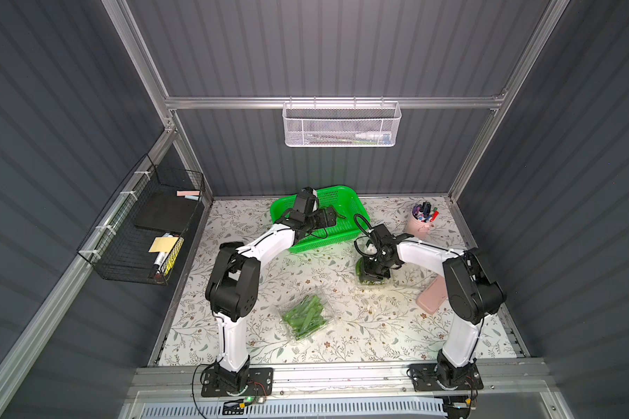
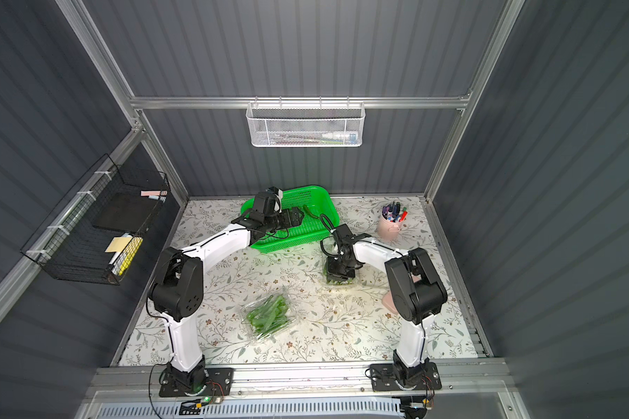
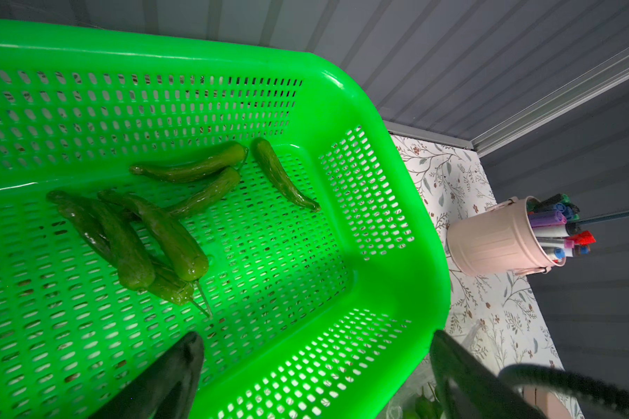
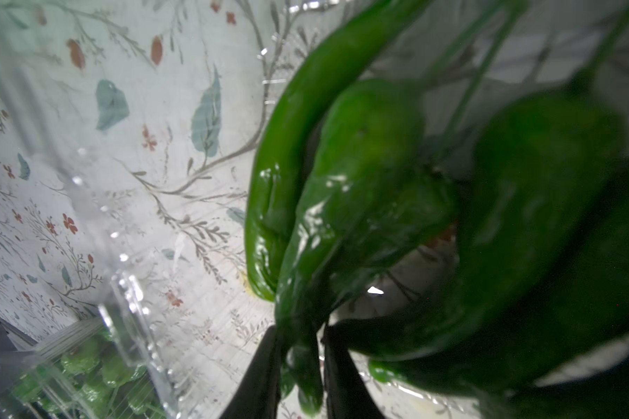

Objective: Take small green peppers out of containers
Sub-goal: Pick up the green pepper from the packing box, then place the green pepper in the basket.

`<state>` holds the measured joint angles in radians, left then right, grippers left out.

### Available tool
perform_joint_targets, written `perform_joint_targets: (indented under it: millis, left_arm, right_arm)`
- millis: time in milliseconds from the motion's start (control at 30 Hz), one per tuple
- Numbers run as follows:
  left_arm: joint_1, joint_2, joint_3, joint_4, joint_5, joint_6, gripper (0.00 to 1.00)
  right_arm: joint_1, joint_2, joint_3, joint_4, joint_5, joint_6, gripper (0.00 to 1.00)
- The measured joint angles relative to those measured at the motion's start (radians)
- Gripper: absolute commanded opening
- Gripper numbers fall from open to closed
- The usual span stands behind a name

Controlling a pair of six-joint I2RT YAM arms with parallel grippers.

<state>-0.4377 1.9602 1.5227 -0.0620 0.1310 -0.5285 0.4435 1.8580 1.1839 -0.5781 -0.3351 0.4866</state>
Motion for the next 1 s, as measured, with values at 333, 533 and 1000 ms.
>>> perform_joint_targets:
  millis: [333,533,1000]
  left_arm:
    - [0.000,-0.003,-0.008,0.004,0.001,0.000,0.99]
    - [0.000,-0.012,-0.018,0.004,0.002,0.000,0.99]
    - [0.000,-0.135,-0.150,-0.006,-0.117,-0.093,0.99]
  right_arm:
    - [0.002,-0.114,-0.005,-0.024,0.025,0.000,0.08]
    - [0.002,-0.256,0.011,-0.059,0.064,0.002,0.07]
    - [0.002,0.042,0.637,-0.010,0.092,-0.047,0.34]
